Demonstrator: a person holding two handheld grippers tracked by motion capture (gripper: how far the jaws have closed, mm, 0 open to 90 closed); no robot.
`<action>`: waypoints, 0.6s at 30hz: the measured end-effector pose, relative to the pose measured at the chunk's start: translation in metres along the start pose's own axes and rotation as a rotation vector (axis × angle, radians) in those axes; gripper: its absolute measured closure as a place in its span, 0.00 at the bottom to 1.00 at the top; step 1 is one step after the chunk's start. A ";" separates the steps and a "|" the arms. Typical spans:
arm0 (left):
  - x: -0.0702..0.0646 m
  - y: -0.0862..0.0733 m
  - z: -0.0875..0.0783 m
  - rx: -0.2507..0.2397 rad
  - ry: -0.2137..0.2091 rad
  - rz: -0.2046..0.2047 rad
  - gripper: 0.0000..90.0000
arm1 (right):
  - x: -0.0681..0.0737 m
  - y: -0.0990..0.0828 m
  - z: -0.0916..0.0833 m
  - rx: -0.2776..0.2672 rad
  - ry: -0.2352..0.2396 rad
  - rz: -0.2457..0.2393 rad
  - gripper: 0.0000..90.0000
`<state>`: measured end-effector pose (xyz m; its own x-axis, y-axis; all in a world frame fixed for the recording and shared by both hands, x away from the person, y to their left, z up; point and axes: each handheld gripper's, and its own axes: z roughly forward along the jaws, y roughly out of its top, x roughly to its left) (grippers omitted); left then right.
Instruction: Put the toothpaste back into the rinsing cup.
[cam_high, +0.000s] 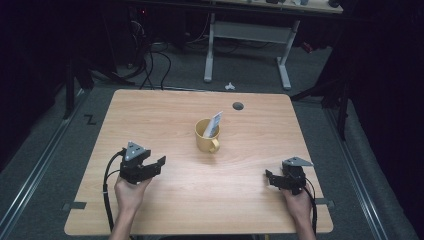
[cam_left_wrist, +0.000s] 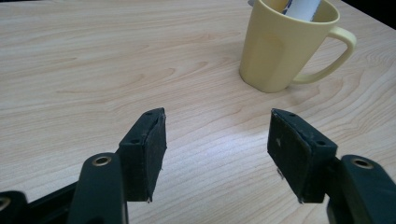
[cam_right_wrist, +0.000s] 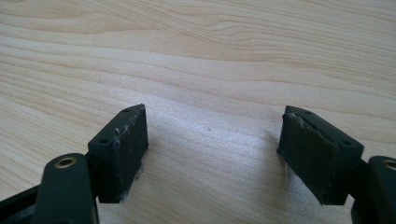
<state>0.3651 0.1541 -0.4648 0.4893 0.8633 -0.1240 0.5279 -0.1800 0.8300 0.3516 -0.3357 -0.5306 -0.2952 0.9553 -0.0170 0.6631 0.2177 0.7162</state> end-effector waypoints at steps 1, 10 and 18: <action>0.000 -0.001 0.000 0.002 0.000 -0.002 0.42 | 0.000 0.000 0.000 0.000 0.000 0.000 0.27; 0.000 -0.008 0.005 0.019 0.008 -0.006 0.42 | 0.000 0.000 0.000 0.000 0.000 0.001 0.27; 0.001 -0.013 0.008 0.025 0.009 -0.020 0.42 | 0.000 0.000 0.000 0.000 0.000 0.000 0.27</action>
<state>0.3644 0.1531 -0.4804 0.4724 0.8710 -0.1352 0.5548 -0.1747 0.8134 0.3516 -0.3357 -0.5306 -0.2950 0.9554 -0.0169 0.6632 0.2174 0.7162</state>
